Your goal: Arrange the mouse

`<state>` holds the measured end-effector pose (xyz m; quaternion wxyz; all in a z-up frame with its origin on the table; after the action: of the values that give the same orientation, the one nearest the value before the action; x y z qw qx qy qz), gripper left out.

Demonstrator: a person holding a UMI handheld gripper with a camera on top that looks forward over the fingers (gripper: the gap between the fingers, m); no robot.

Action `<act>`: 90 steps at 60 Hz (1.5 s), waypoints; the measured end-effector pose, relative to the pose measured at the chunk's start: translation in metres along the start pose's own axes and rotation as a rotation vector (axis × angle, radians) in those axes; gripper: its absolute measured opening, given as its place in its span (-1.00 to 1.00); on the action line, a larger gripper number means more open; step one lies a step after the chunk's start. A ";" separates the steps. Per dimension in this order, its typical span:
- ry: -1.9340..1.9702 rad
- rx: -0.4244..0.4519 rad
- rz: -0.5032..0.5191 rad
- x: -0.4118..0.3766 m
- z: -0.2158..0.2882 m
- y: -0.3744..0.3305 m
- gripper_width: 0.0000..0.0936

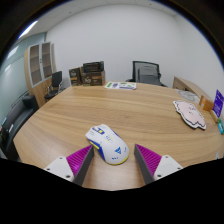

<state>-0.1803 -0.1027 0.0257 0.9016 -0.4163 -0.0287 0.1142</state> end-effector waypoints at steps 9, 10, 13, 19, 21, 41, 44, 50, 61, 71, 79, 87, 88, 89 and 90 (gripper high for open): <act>0.026 0.005 -0.042 0.005 0.020 0.017 0.81; 0.034 0.005 -0.051 0.006 0.023 0.019 0.81; 0.067 0.010 -0.081 0.011 0.030 0.026 0.80; 0.120 0.017 -0.134 0.019 0.042 0.036 0.80; 0.134 0.014 -0.154 0.019 0.045 0.038 0.79; 0.257 -0.108 -0.239 0.013 0.051 0.045 -0.14; 0.268 -0.123 -0.223 0.013 0.053 0.043 -0.19; 0.287 -0.138 -0.143 0.014 0.065 0.036 -0.20; 0.229 -0.037 -0.185 0.105 0.132 0.010 -0.20; 0.191 -0.026 -0.255 0.247 0.172 0.024 -0.21; 0.212 -0.067 -0.262 0.330 0.173 0.057 -0.21; 0.255 -0.118 -0.235 0.371 0.158 0.088 -0.21; 0.258 -0.125 -0.232 0.373 0.155 0.091 -0.21; 0.263 -0.136 -0.229 0.375 0.152 0.094 -0.20; 0.265 -0.151 -0.223 0.375 0.147 0.096 -0.20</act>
<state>0.1455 0.1534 0.0326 0.8707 -0.4884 0.0358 -0.0448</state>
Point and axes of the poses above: the point between the fingertips, and its own axes, seen from behind it with the camera up: x to the right, z up, y forward, the way the camera looks, the point moved 6 cm from there along -y, backward, against the way the camera looks, and after that the axes turned 14 degrees about -x, right-handed, at the moved point
